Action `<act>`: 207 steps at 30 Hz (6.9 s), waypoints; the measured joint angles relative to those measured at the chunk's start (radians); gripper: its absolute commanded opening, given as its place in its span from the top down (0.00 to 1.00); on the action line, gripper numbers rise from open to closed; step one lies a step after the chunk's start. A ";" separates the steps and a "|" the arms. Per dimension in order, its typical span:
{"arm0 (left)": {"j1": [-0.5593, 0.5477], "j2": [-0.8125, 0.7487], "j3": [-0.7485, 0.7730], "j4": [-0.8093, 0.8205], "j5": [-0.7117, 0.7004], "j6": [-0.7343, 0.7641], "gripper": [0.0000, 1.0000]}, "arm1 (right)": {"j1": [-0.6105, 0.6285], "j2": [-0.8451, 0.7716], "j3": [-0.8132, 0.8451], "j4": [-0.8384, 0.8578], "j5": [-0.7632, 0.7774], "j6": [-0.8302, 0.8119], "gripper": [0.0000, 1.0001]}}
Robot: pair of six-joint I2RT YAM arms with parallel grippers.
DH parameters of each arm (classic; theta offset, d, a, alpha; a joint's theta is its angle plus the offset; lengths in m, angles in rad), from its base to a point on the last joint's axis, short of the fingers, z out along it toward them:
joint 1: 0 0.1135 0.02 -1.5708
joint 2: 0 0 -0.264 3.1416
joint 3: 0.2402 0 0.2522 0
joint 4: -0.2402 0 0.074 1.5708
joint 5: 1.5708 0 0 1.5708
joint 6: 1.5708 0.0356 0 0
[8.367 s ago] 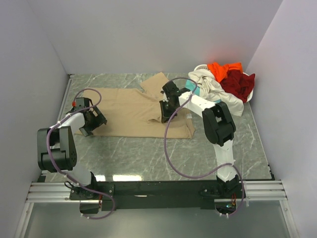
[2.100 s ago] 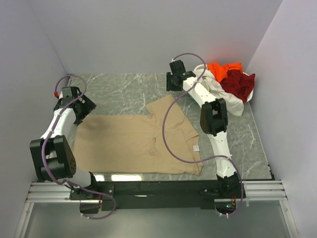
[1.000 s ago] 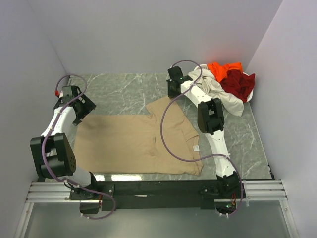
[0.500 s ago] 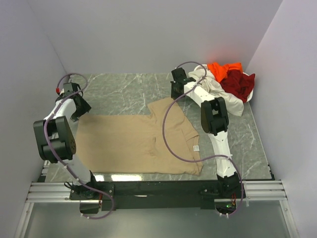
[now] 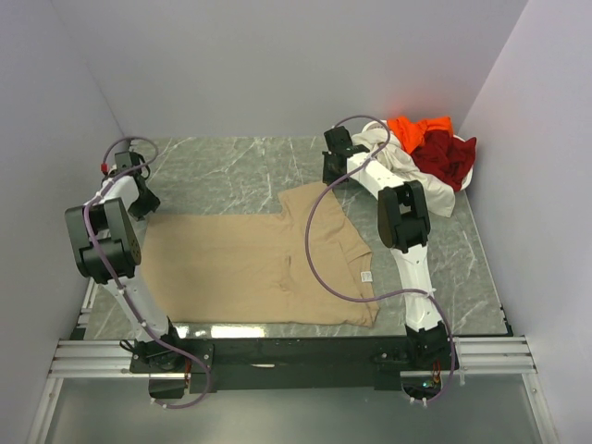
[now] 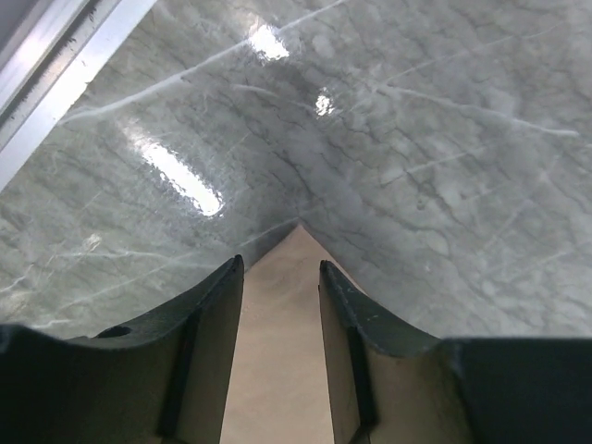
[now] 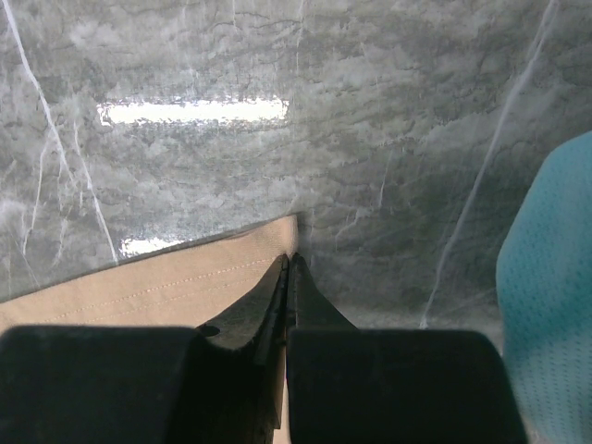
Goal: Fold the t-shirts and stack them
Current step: Fold the tshirt
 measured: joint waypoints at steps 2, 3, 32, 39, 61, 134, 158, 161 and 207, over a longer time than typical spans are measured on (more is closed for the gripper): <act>0.000 0.017 0.001 0.001 0.001 0.000 0.57 | 0.000 0.000 0.000 0.000 0.000 0.000 1.00; 0.000 0.026 0.001 0.000 0.002 0.000 0.57 | 0.000 0.000 0.000 0.000 0.000 0.000 1.00; 0.001 0.120 0.079 0.015 0.019 0.003 0.77 | 0.000 0.000 0.003 -0.009 -0.010 0.000 1.00; 0.001 0.128 0.089 0.021 0.043 0.012 0.95 | 0.000 0.000 0.003 -0.010 -0.010 0.000 1.00; -0.015 0.132 0.108 0.011 0.051 0.122 0.99 | -0.035 -0.116 0.112 -0.058 -0.082 0.068 1.00; -0.066 -0.322 -0.333 -0.060 -0.119 0.079 0.73 | 0.075 -1.108 -1.148 0.035 -0.111 0.211 1.00; -0.109 -0.384 -0.269 -0.100 -0.091 -0.026 0.31 | 0.167 -1.001 -1.054 -0.054 0.037 0.163 0.42; -0.115 -0.348 -0.263 -0.087 -0.064 -0.033 0.31 | 0.160 -0.946 -0.950 -0.029 0.017 0.149 0.43; -0.115 -0.140 -0.251 -0.035 0.031 -0.054 0.30 | 0.091 -0.458 -0.680 0.079 -0.290 0.033 0.85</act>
